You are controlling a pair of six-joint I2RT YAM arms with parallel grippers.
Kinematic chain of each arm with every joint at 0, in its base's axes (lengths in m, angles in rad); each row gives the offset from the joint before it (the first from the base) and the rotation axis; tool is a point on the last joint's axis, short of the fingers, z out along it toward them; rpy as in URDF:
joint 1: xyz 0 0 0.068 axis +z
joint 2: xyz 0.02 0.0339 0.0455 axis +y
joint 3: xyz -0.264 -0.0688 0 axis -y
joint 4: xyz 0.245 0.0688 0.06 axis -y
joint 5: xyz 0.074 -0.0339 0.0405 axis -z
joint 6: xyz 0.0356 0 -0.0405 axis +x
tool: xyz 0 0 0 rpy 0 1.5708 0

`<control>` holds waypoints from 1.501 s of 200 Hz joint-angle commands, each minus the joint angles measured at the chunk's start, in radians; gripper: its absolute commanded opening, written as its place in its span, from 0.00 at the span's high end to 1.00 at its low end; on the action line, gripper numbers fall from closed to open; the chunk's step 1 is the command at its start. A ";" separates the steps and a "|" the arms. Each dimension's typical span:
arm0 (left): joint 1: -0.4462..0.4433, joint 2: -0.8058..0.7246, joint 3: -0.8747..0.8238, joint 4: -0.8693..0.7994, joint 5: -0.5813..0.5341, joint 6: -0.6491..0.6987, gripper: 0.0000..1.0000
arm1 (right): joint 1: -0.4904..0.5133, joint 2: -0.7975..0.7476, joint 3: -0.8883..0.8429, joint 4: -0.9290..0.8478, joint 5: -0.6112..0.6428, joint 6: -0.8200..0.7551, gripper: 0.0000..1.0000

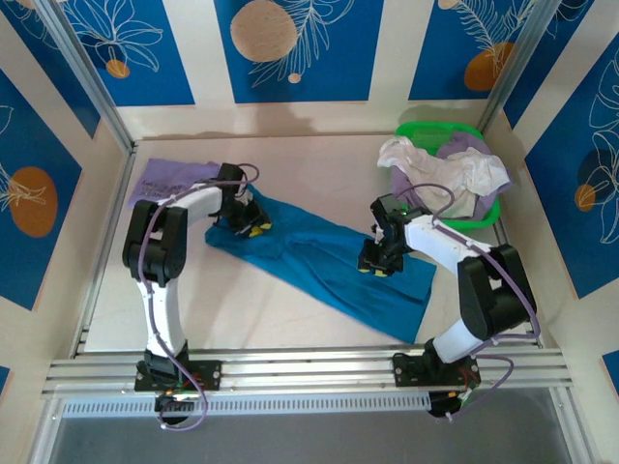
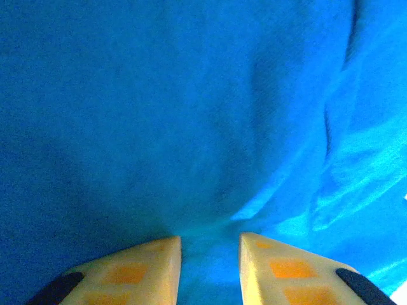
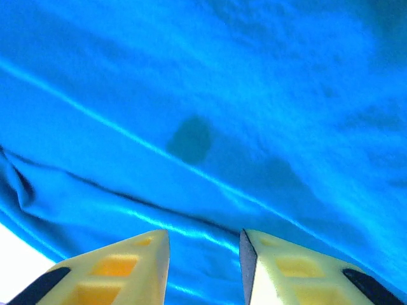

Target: Fold and stack the t-shirts

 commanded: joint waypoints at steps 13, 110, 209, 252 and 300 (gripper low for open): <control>-0.008 -0.047 0.081 -0.125 -0.068 0.037 0.68 | 0.007 -0.050 0.004 -0.054 -0.044 -0.014 0.61; -0.052 -0.212 -0.254 0.085 -0.044 -0.102 0.67 | 0.112 -0.082 -0.046 -0.033 -0.115 0.075 0.54; -0.034 0.067 -0.071 0.064 -0.070 -0.078 0.67 | 0.249 0.060 -0.087 0.147 -0.165 0.210 0.54; -0.005 0.213 0.267 -0.073 -0.049 0.000 0.67 | 0.347 0.221 0.045 0.197 -0.218 0.238 0.54; -0.005 0.141 0.415 -0.136 -0.036 0.034 0.66 | 0.396 0.228 0.199 0.073 -0.133 0.214 0.54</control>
